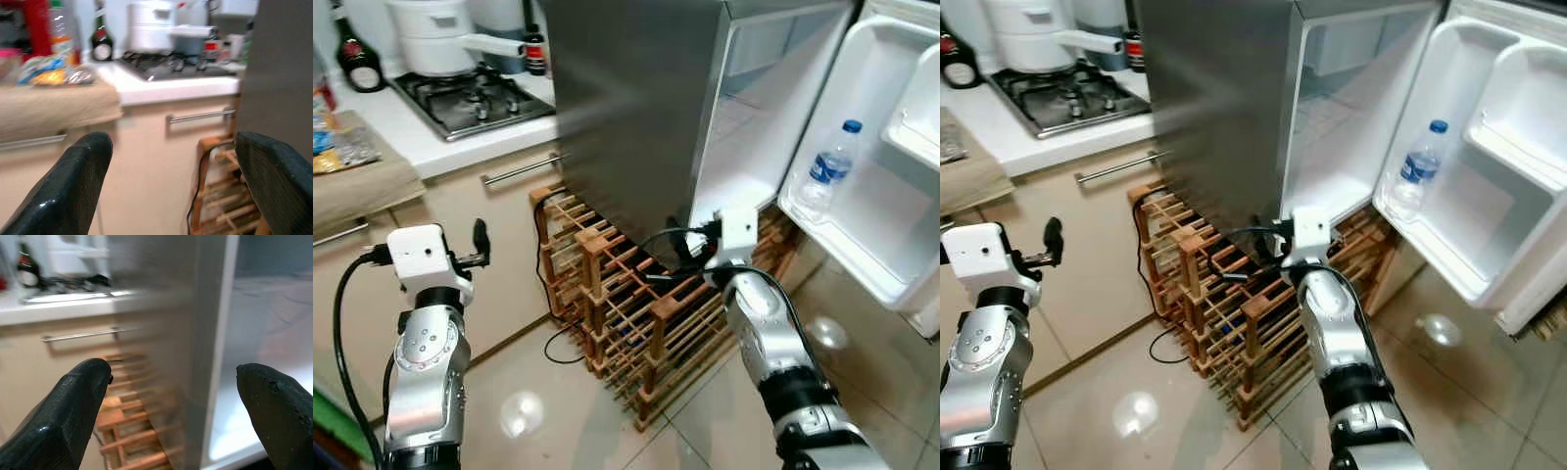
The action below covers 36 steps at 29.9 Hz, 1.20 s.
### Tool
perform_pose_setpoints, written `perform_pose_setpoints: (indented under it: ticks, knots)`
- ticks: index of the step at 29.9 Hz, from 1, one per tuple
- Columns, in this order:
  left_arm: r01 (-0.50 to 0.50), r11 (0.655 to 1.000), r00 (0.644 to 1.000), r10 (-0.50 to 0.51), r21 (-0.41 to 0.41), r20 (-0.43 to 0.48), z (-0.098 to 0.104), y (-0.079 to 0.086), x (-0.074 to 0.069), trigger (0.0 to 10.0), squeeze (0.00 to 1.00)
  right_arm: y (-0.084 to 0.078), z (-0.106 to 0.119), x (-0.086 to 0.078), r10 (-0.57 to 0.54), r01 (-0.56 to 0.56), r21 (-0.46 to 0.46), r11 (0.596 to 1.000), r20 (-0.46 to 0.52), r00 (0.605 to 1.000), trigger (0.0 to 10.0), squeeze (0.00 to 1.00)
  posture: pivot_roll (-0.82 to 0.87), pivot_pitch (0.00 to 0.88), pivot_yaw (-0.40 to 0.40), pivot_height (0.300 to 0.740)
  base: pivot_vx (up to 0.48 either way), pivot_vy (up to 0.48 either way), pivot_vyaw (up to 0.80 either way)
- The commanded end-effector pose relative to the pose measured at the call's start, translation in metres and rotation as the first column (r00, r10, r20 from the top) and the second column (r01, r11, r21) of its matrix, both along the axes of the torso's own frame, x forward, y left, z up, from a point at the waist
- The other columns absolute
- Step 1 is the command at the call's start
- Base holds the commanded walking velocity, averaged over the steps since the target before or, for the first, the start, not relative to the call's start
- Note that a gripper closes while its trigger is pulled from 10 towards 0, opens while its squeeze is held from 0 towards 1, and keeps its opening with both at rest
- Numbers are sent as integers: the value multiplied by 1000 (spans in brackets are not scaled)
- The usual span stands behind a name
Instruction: Restocking fridge
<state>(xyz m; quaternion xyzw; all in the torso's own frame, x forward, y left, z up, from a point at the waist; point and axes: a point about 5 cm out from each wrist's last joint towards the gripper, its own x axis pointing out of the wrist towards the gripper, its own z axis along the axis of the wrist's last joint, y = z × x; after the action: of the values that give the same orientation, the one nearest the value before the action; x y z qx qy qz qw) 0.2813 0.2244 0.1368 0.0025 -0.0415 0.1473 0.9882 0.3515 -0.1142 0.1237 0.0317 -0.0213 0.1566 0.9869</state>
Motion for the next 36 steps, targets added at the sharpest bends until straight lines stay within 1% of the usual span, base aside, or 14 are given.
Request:
perform_pose_setpoints:
  ticks: [1, 6, 10, 13, 18, 22, 23, 25, 27, 29, 31, 32, 34, 36]
  knots:
    - [-25, 1000, 999, 25, 15, -21, 2, -2, 2, 10000, 0, 5, -2, 0, 43, -43, 3, 999, -6, 999, 10000, 0, -16, 0, -3, 740, 0, 0, 456]
    - [-33, 999, 999, 34, 32, -27, 4, -5, 7, 10000, 0, 12, -3, -1, 85, -85, -1, 996, -10, 996, 10000, 0, -13, 0, -9, 740, 0, 0, 455]
    - [-27, 998, 999, 28, 53, -28, 4, -7, 8, 10000, 0, 8, -4, -2, 86, -86, -4, 996, -8, 996, 10000, 0, -12, 0, -12, 740, 0, 0, 450]
    - [-32, 998, 998, 34, 48, -43, 1, -6, 7, 10000, 0, 5, -7, -4, 91, -91, -10, 996, -13, 996, 10000, 0, -14, 0, -12, 740, 0, 0, 448]
    - [-27, 999, 999, 29, 40, -38, 2, -7, 9, 10000, 0, 8, -7, -5, 108, -108, -11, 994, -2, 994, 10000, 0, -22, 0, -3, 740, 0, 0, 444]
    - [-1, 999, 999, 3, 45, -37, 4, -14, 15, 10000, 0, 9, -5, -5, 98, -98, -22, 995, 12, 995, 10000, 0, -29, 0, 6, 740, 0, 0, 439]
    - [3, 1000, 999, -3, 25, -35, 4, -13, 17, 10000, 0, 7, -4, -4, 61, -60, -29, 998, 23, 998, 10000, 0, -30, 0, 7, 740, 0, 0, 444]
    - [4, 1000, 999, -4, 9, -34, 3, -13, 17, 10000, 0, 6, -3, -3, 40, -39, -33, 999, 28, 999, 10000, 0, -30, 0, 7, 740, 0, 0, 444]
    - [-19, 1000, 999, 19, 6, -40, 3, -9, 18, 10000, 0, 2, -1, -1, 11, -11, -20, 1000, 31, 999, 10000, 0, -31, 0, 8, 740, 287, 369, 0]
    - [-19, 1000, 999, 20, 21, -50, 2, -9, 20, 10000, 0, 1, -1, -1, 13, -12, -35, 999, 29, 999, 10000, 0, -31, 0, 10, 740, 279, 392, 0]
    - [-2, 999, 999, 3, 36, -48, 4, -11, 23, 10000, 0, 0, 0, -1, 12, -10, -38, 999, 46, 999, 10000, 0, -32, 0, 11, 740, 281, 390, 706]
    - [19, 999, 999, -17, 46, -46, 5, -15, 26, 10000, 0, 1, 0, -2, 13, -12, -30, 999, 46, 999, 10000, 0, -32, 0, 12, 740, 0, 0, 656]
    - [16, 999, 999, -14, 48, -44, 6, -15, 26, 10000, 0, 1, 0, -2, 13, -12, -25, 1000, 46, 999, 10000, 0, -32, 0, 13, 740, 0, 0, 631]
    - [33, 998, 999, -31, 55, -36, 8, -18, 29, 10000, 0, 3, 1, -2, 18, -18, -19, 1000, 50, 999, 10000, 0, -32, 0, 13, 740, 0, 0, 581]
